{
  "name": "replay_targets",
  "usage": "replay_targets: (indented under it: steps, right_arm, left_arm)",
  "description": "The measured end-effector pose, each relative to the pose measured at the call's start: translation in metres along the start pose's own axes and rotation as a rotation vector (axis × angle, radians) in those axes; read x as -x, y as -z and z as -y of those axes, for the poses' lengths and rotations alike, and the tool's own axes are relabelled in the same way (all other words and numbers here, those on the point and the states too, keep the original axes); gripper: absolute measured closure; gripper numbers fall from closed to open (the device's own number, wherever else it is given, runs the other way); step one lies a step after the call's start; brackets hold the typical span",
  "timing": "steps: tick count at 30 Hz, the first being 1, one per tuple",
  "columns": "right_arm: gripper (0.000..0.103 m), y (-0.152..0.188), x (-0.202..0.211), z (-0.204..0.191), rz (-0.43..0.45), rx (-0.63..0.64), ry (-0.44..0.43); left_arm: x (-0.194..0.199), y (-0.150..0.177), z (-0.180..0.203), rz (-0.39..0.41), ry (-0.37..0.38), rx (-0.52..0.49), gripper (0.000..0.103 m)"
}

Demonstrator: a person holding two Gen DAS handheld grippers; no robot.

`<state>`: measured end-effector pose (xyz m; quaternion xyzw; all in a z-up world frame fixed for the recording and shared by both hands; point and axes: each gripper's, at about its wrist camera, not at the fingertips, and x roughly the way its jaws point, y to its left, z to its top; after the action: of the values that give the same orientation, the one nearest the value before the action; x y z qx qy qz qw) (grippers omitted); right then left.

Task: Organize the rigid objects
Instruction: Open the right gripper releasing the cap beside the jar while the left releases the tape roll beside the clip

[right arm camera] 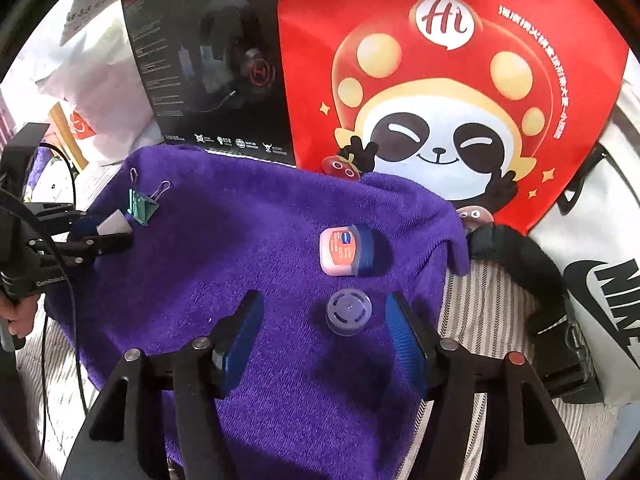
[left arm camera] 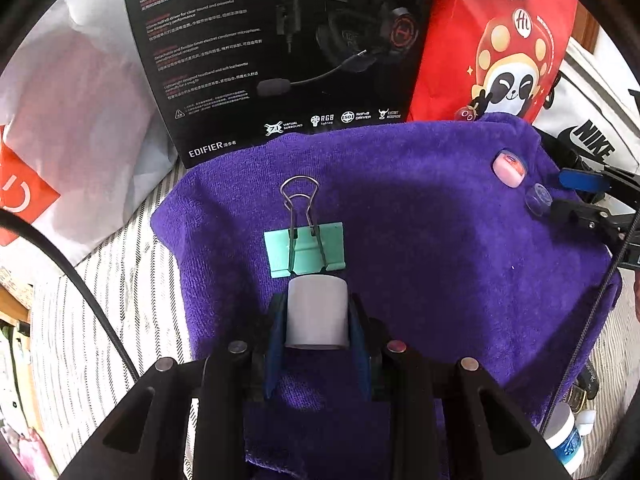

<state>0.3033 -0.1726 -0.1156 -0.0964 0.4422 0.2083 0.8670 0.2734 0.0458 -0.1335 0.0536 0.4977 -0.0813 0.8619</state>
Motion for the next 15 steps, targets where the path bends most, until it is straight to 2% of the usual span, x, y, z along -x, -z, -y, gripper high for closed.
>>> replay_targets:
  steps: [3,7,11,15]
  right_arm:
    - [0.039,0.001,0.002,0.002,-0.001,0.003,0.012]
    - [0.039,0.0,0.002,0.006,-0.009,-0.016,0.016]
    - [0.039,0.001,0.01,0.013,-0.002,-0.022,0.029]
    - [0.039,0.002,0.021,0.02,0.003,-0.044,0.042]
  left_arm:
    - [-0.001,-0.003,0.0,-0.005,0.017,0.003,0.07]
    - [-0.004,-0.005,0.003,-0.015,0.035,-0.004,0.057]
    - [-0.007,-0.005,0.011,-0.027,0.008,-0.02,0.052]
    - [-0.004,-0.007,0.013,-0.048,-0.019,-0.003,0.051]
